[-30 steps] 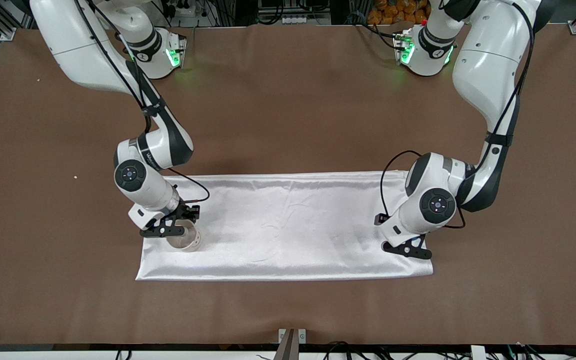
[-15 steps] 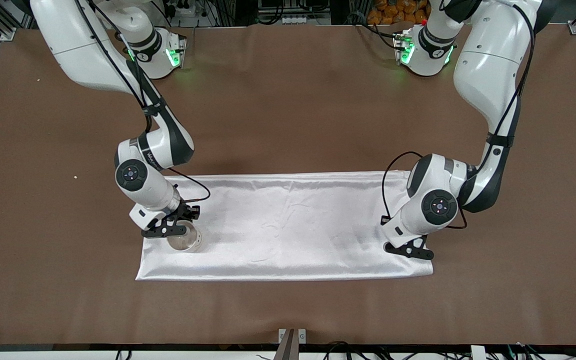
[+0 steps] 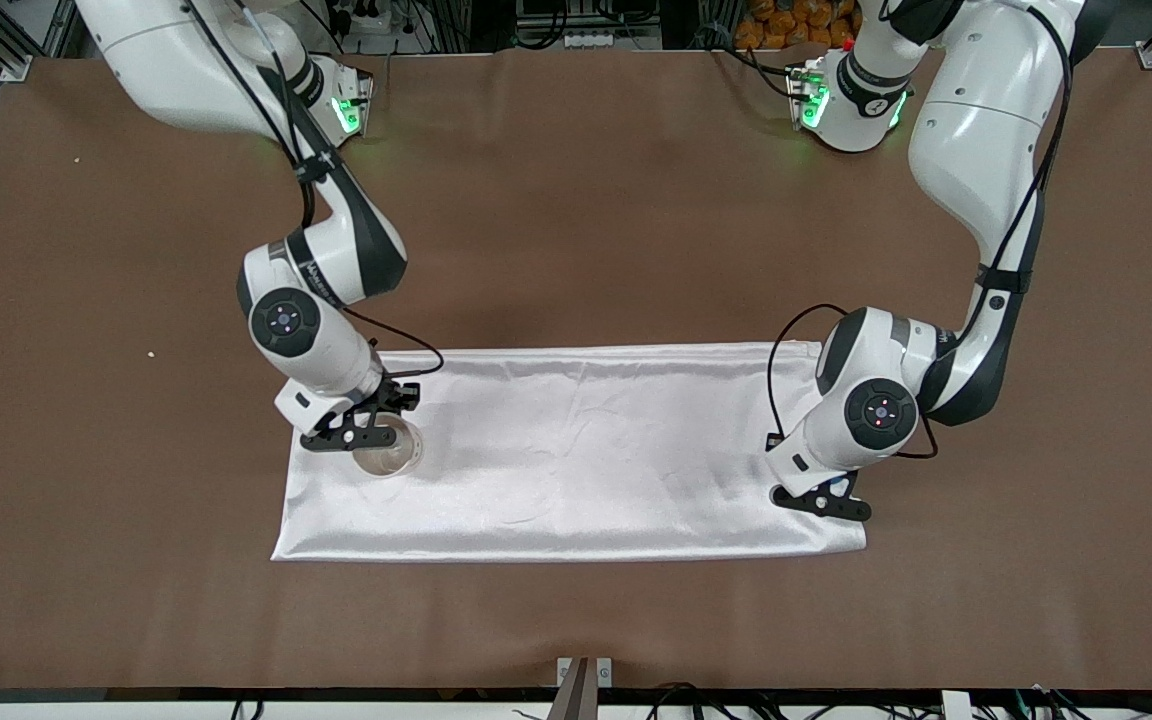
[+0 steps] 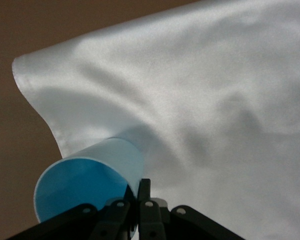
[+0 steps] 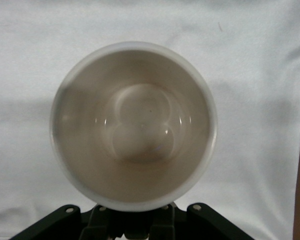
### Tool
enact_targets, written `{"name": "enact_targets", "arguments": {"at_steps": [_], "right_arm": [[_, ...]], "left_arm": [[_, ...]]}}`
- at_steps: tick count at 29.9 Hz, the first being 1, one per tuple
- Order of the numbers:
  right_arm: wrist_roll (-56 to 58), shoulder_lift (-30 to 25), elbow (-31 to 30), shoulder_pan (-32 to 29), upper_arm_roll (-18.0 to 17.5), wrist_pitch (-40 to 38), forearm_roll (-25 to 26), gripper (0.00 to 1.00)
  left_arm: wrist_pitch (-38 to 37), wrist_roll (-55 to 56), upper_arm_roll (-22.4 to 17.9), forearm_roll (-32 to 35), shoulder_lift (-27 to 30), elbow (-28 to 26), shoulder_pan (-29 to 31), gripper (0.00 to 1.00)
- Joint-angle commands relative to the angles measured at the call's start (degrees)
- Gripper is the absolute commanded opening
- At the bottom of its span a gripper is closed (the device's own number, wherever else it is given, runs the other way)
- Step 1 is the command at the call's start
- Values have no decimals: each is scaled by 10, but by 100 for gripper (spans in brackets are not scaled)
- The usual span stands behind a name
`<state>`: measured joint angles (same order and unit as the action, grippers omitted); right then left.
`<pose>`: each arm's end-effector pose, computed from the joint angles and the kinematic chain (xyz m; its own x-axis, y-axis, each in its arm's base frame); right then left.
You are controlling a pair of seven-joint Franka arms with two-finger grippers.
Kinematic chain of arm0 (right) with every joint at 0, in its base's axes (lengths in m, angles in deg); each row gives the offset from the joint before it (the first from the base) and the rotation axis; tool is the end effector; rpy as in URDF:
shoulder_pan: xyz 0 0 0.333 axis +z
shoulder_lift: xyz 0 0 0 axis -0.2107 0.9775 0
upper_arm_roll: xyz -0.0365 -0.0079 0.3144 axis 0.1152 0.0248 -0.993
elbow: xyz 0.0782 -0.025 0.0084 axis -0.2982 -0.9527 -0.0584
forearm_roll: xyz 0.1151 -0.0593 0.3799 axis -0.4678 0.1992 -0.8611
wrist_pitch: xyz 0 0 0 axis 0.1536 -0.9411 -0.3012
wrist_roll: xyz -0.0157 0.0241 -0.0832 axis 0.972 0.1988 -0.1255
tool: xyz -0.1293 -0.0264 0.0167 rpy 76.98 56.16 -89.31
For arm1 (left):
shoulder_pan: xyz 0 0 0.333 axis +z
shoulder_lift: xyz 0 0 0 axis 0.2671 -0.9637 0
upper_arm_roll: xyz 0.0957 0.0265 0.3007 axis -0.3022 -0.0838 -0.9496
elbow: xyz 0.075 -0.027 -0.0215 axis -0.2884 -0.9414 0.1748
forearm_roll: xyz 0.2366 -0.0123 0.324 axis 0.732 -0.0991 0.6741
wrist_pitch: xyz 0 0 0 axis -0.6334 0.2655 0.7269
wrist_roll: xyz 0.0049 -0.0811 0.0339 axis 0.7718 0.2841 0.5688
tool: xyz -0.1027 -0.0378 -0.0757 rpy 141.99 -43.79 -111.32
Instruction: Place blue cup into white mug on table
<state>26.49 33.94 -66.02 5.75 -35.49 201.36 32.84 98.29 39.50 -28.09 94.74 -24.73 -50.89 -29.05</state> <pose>0.6081 0.2598 0.2589 0.9999 0.0120 -0.0026 0.0120 -0.9999 -0.0031 0.6894 -0.2200 0.2114 0.9758 -0.2110 -0.0574 -0.2143 -0.9750 -0.0586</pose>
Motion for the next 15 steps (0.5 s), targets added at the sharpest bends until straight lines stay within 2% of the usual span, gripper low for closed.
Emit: {"name": "enact_targets", "arguments": {"at_steps": [1, 15], "right_arm": [[-93, -19, -11, 48, 1, -7, -8, 0], [-286, -26, -14, 172, 1, -3, -8, 0]], "left_arm": [[-9, 10, -10, 22, 19, 4, -3, 0], [-46, 32, -21, 23, 107, -1, 3, 0]]}}
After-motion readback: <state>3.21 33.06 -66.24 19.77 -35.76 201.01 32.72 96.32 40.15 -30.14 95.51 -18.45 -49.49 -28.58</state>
